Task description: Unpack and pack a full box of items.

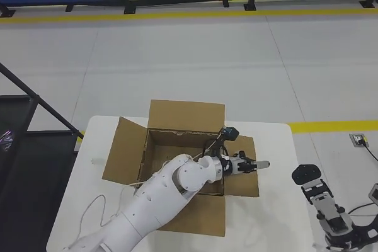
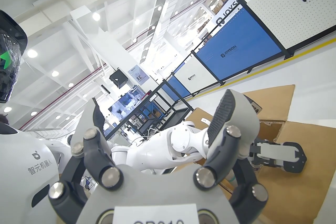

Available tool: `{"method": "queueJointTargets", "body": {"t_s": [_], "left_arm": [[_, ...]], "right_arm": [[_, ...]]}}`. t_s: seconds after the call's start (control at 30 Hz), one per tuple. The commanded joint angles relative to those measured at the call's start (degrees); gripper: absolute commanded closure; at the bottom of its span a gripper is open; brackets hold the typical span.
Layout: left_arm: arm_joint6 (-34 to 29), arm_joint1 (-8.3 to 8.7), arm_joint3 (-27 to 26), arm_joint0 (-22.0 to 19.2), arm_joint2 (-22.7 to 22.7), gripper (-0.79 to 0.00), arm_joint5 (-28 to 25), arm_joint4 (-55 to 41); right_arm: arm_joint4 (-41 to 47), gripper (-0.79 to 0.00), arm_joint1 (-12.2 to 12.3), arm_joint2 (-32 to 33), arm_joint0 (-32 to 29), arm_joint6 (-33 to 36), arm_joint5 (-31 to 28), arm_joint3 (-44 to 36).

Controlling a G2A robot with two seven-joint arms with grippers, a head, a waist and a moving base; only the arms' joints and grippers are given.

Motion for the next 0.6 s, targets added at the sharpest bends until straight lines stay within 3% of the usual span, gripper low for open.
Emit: {"method": "queueJointTargets", "body": {"t_s": [0.0, 0.2, 0.4, 0.57], "left_arm": [[0.62, 1.17, -3.58, 1.6, -2.5, -0.785, 0.34, 2.17], [-0.87, 6.38, -18.66, 11.12, -15.67, -0.785, 1.33, 6.87], [-4.15, 11.3, -38.89, 27.09, -34.22, -0.785, 1.37, 10.01], [-6.36, 13.47, -50.18, 39.23, -47.59, -0.785, -0.7, 7.08]], "right_arm": [[-0.73, -0.785, 0.03, 0.05, 0.28, 0.06, 0.83, -0.49], [-6.95, -0.785, 0.56, -0.83, 3.93, 3.95, 7.2, -4.86], [-17.1, -0.785, 1.32, -5.76, 11.65, 12.55, 17.37, -8.82], [-27.23, -0.785, 1.83, -15.57, 23.19, 23.66, 26.8, -7.95]]}}
